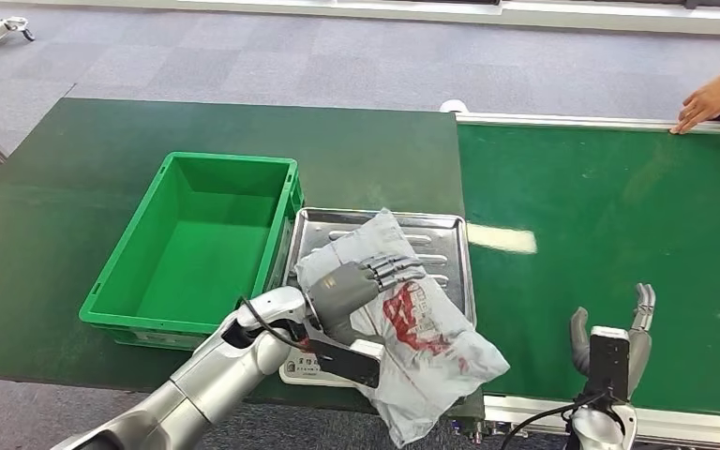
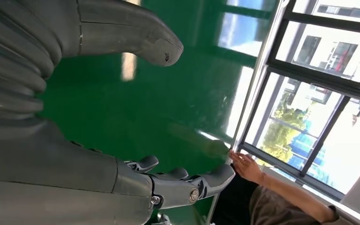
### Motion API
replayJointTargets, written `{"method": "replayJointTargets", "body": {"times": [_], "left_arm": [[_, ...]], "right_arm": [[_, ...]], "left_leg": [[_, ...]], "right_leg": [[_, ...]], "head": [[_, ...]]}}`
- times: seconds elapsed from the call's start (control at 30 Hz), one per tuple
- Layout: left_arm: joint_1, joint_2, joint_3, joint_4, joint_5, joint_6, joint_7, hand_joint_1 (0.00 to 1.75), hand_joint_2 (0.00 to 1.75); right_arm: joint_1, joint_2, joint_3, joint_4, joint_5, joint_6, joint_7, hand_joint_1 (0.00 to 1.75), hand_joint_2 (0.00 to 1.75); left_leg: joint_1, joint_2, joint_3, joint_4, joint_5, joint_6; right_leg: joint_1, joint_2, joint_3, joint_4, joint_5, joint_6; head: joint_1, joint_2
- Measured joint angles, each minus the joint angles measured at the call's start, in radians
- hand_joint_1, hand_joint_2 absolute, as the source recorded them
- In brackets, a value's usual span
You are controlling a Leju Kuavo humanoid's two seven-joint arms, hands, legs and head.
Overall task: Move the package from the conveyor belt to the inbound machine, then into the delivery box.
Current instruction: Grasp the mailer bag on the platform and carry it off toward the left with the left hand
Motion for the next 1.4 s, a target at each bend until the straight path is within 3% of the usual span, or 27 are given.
{"method": "replayJointTargets", "body": {"times": [0.4,0.43,0.53,0.57,0.87,1.03,1.13,1.27,1.4], "left_arm": [[-0.075,-0.040,-0.047,0.173,-0.046,-0.057,0.085,0.00,1.75],[-0.078,-0.042,-0.047,0.179,-0.050,-0.060,0.094,0.10,1.75],[-0.084,-0.048,-0.047,0.194,-0.057,-0.066,0.114,1.38,1.75],[-0.085,-0.051,-0.047,0.197,-0.059,-0.069,0.119,1.72,1.75],[-0.078,-0.058,-0.032,0.161,-0.029,-0.067,0.106,1.75,1.75],[-0.024,-0.046,0.006,0.067,0.089,-0.145,-0.042,1.75,1.75],[0.045,-0.024,0.008,-0.078,0.307,-0.230,-0.127,1.75,1.75],[0.116,0.017,0.001,-0.358,0.662,-0.338,-0.145,1.75,1.75],[0.193,-0.007,0.089,-0.587,0.880,-0.562,-0.146,1.75,1.75]], "right_arm": [[0.012,0.003,-0.004,0.000,0.023,0.000,0.000,0.00,1.75],[0.013,0.004,-0.005,0.000,0.028,0.000,0.000,0.00,1.75],[0.017,0.006,-0.011,-0.002,0.036,0.002,0.000,0.00,1.75],[0.018,0.007,-0.015,-0.004,0.039,0.003,0.000,0.00,1.75],[0.035,0.021,-0.054,-0.045,0.073,0.033,0.000,0.00,1.75],[0.037,0.029,-0.066,-0.055,0.083,0.052,0.000,0.00,1.75],[0.037,0.030,-0.069,-0.060,0.080,0.056,-0.001,0.00,1.75],[0.043,0.031,-0.070,-0.067,0.063,0.055,-0.001,0.00,1.75],[0.057,0.031,-0.070,-0.080,0.040,0.052,-0.001,0.00,1.75]], "left_leg": [[0.000,-0.001,0.005,0.000,-0.001,0.001],[0.000,-0.001,0.006,0.000,-0.001,0.001],[0.000,-0.001,0.008,0.000,0.000,0.001],[0.000,-0.001,0.009,0.000,0.000,0.001],[0.000,-0.001,0.010,0.000,0.002,0.002],[0.000,-0.001,0.010,0.000,0.002,0.002],[0.000,-0.001,0.007,0.000,0.002,0.002],[0.000,-0.001,0.002,0.000,0.001,0.001],[0.000,0.000,0.002,0.000,-0.002,0.000]], "right_leg": [[0.000,-0.002,0.007,0.000,-0.001,0.000],[0.000,-0.002,0.008,0.000,-0.001,0.000],[0.000,-0.002,0.010,0.000,-0.001,0.001],[0.000,-0.002,0.011,0.000,-0.001,0.001],[0.000,-0.002,0.013,0.000,0.001,0.000],[0.000,-0.002,0.011,0.000,0.001,0.000],[0.000,-0.002,0.008,0.000,0.001,0.000],[0.000,-0.001,0.003,0.000,0.000,0.000],[0.000,0.000,0.003,0.000,-0.002,0.000]], "head": [[0.000,0.000],[0.000,0.000],[0.000,0.000],[0.000,0.000],[0.000,0.000],[0.000,0.000],[0.000,0.000],[0.000,0.000],[0.000,0.000]]}}
